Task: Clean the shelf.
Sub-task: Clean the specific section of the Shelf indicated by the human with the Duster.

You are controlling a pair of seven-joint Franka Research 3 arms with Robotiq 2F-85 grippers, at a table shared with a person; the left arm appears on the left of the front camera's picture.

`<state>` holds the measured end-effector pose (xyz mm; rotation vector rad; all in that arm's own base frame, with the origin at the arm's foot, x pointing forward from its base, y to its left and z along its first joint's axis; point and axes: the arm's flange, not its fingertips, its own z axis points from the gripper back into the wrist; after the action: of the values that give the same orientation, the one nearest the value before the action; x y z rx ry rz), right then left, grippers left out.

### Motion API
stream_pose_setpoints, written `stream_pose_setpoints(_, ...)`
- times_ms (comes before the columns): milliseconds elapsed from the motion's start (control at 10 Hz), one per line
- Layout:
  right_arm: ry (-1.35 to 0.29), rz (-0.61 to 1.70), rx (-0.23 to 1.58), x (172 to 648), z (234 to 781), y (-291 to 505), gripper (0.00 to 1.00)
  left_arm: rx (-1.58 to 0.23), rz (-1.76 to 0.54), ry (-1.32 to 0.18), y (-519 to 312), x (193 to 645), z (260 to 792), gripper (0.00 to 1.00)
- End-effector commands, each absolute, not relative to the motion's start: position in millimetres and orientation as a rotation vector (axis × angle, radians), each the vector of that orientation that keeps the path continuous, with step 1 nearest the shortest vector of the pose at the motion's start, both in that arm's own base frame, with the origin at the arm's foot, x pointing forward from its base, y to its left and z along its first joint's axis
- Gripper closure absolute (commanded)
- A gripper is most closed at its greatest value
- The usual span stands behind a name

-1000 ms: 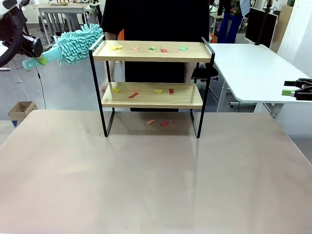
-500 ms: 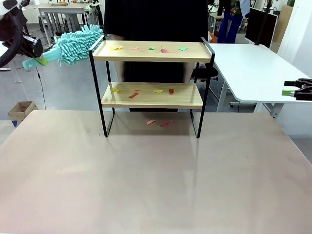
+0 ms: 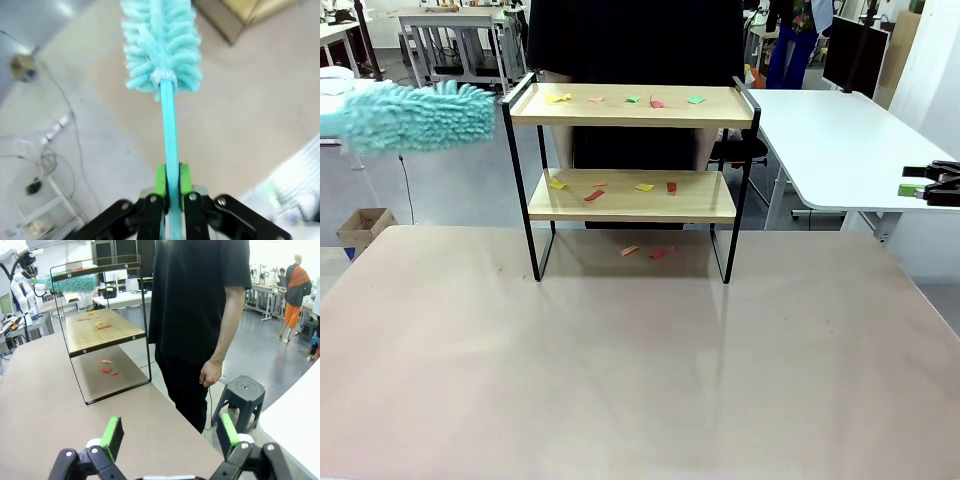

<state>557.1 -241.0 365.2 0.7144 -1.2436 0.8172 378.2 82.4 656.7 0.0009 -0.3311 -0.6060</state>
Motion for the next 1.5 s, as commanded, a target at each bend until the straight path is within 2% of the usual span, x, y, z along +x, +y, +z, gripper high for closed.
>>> stream_pose_setpoints(0, -1.247, 0.820, 0.714, 558, 368, -239, 0.00, 0.064, -0.823, -0.206, 86, 351, 671, 0.87)
stream_pose_setpoints(200, -1.247, 0.820, 0.714, 558, 368, -239, 0.00, 0.079, -1.014, -0.084, 84, 311, 680, 0.87)
stream_pose_setpoints(400, -1.247, 0.820, 0.714, 558, 368, -239, 0.00, 0.105, -1.220, 0.079, 67, 280, 668, 0.87)
stream_pose_setpoints(800, -1.247, 0.820, 0.714, 558, 368, -239, 0.00, -0.015, -1.450, 0.132, 18, 273, 645, 0.87)
stream_pose_setpoints(1200, -1.247, 0.820, 0.714, 558, 368, -239, 0.00, -0.087, -1.530, 0.070, -15, 289, 623, 0.87)
stream_pose_setpoints(1400, -1.247, 0.820, 0.714, 558, 368, -239, 0.00, -0.050, -1.471, 0.113, -7, 284, 629, 0.87)
